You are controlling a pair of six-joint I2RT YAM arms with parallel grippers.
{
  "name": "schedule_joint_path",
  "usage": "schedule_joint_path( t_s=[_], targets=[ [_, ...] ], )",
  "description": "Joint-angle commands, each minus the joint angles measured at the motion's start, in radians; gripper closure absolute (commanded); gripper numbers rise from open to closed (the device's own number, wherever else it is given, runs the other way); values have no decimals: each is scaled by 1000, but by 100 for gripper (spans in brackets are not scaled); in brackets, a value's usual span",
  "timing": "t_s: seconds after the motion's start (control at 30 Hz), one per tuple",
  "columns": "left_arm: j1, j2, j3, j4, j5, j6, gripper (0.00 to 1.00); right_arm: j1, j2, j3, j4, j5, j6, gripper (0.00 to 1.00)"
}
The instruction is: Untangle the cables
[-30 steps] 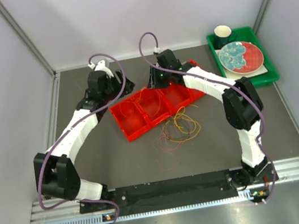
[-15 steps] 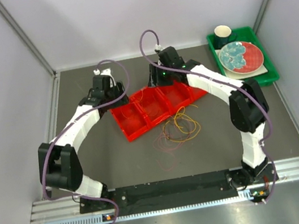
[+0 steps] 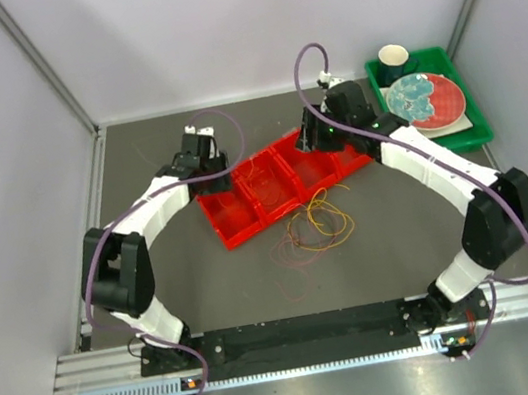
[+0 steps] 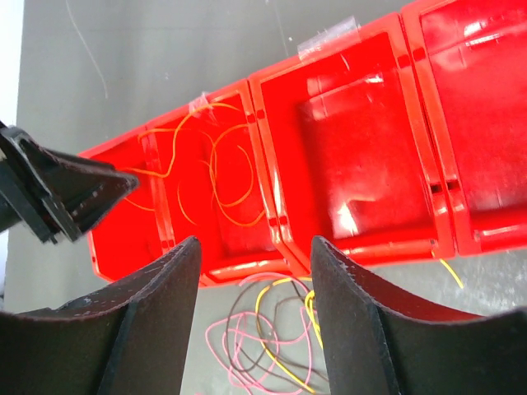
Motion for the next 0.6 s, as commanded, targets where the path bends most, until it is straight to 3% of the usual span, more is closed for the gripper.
schedule_joint_path(
  t_s=[0.0, 0.1, 0.13, 0.23, 0.37, 0.57],
  targets=[
    [-5, 2, 24, 31, -49, 5, 52, -9, -78, -25, 22, 13, 4, 44],
    [-5, 6, 26, 33, -60, 4, 68, -12, -95, -34, 21, 16, 4, 44],
    [-6, -3, 26, 33, -66, 4, 81, -13, -97, -36, 18, 16, 4, 44],
    [-6, -26, 33, 28, -86, 10, 98, -15, -99, -42, 18, 16, 4, 44],
    [-6, -78, 69, 2, -39, 15, 100, -16, -102, -43, 21, 15, 6, 44],
    [-15, -81, 108, 54, 195, -76, 100, -18, -117, -53, 22, 24, 7, 44]
  ],
)
